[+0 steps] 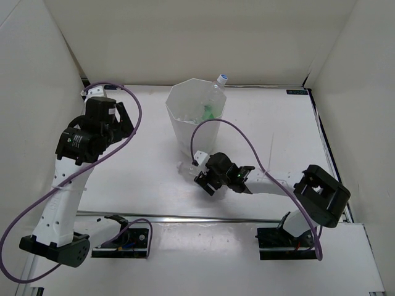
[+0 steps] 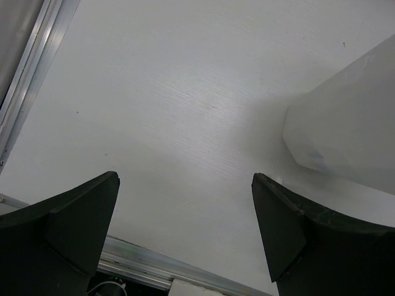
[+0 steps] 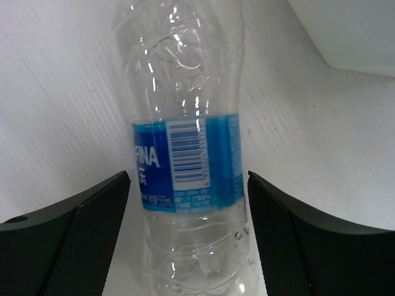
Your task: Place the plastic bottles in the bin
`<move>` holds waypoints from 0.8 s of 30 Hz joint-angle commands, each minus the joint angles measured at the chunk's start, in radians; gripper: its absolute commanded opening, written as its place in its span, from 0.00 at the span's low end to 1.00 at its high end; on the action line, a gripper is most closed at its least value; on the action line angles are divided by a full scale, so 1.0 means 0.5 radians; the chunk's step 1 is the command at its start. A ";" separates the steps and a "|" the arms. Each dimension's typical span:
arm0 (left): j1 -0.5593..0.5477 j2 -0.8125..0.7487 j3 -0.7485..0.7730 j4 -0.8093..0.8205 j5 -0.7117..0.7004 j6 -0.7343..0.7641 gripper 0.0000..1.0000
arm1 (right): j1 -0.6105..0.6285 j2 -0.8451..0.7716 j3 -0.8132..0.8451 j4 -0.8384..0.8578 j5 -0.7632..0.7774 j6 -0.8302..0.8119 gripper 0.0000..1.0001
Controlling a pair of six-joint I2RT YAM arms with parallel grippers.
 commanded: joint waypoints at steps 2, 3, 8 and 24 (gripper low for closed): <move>0.006 -0.116 -0.043 -0.011 0.006 -0.003 1.00 | 0.004 0.056 0.179 -0.154 0.004 0.092 0.78; 0.006 -0.117 -0.064 -0.011 0.006 -0.003 1.00 | 0.004 0.074 0.206 -0.197 0.004 0.125 0.75; 0.006 -0.156 -0.104 -0.011 0.006 -0.003 1.00 | 0.004 0.133 0.305 -0.363 0.022 0.196 0.43; 0.006 -0.267 -0.187 0.029 -0.053 -0.061 1.00 | 0.148 -0.078 0.467 -0.758 -0.018 0.248 0.39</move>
